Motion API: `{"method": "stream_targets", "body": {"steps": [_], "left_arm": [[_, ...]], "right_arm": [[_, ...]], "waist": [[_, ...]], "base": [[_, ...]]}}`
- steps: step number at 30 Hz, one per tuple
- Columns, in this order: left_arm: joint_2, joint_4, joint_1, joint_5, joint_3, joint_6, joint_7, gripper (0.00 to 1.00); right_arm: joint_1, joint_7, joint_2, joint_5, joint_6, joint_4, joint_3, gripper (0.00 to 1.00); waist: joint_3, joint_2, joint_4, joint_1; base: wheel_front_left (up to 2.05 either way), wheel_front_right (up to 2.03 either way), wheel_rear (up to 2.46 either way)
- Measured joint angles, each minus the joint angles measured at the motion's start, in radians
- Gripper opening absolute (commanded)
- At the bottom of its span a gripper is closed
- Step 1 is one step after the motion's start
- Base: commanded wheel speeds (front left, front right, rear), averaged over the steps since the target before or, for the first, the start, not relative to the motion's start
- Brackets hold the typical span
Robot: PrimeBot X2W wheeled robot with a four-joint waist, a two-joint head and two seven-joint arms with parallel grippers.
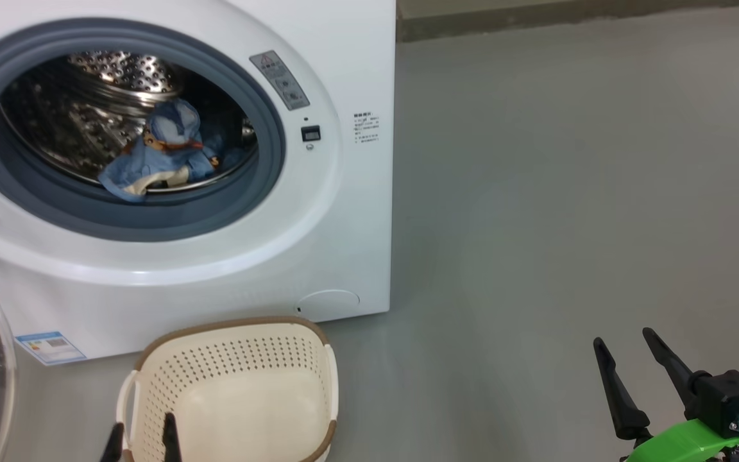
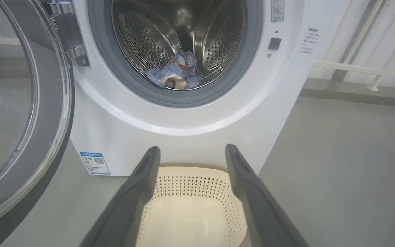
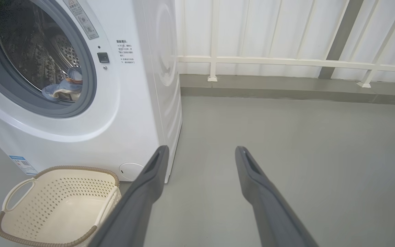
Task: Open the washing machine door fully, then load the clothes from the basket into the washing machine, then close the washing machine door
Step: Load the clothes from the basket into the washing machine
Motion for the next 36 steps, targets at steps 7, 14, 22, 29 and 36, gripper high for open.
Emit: {"method": "stream_targets", "body": {"steps": [7,14,22,29,36], "left_arm": [[0.029,0.051,-0.102,-0.014,0.019,-0.002,0.026,1.0],[0.077,0.137,-0.306,-0.03,0.041,-0.028,0.053,1.0],[0.175,0.247,-0.595,-0.048,0.074,-0.086,0.157,1.0],[0.315,0.336,-0.828,-0.06,0.096,-0.144,0.326,1.0],[0.467,0.37,-1.05,-0.058,0.1,-0.187,0.525,1.0]], "right_arm": [[-0.008,-0.008,0.005,0.0,0.0,-0.006,0.0,1.0],[-0.066,-0.036,0.022,0.0,0.0,-0.014,-0.003,1.0],[-0.162,-0.099,0.042,0.019,0.0,0.017,0.017,1.0],[-0.236,-0.178,0.07,0.054,0.0,0.103,0.067,1.0],[-0.328,-0.239,0.08,0.081,0.0,0.182,0.098,1.0]], "waist": [[0.053,0.0001,-0.012,0.0],[0.143,0.0,-0.029,0.0001],[0.273,0.0,-0.06,0.0003],[0.393,0.0,-0.106,0.0002],[0.523,0.0,-0.17,0.0002]], "base": [[0.0,0.0,0.0],[0.0,0.0,0.0],[0.0,0.0,0.0],[0.0,0.0,0.0],[0.0,0.0,0.0]]}}
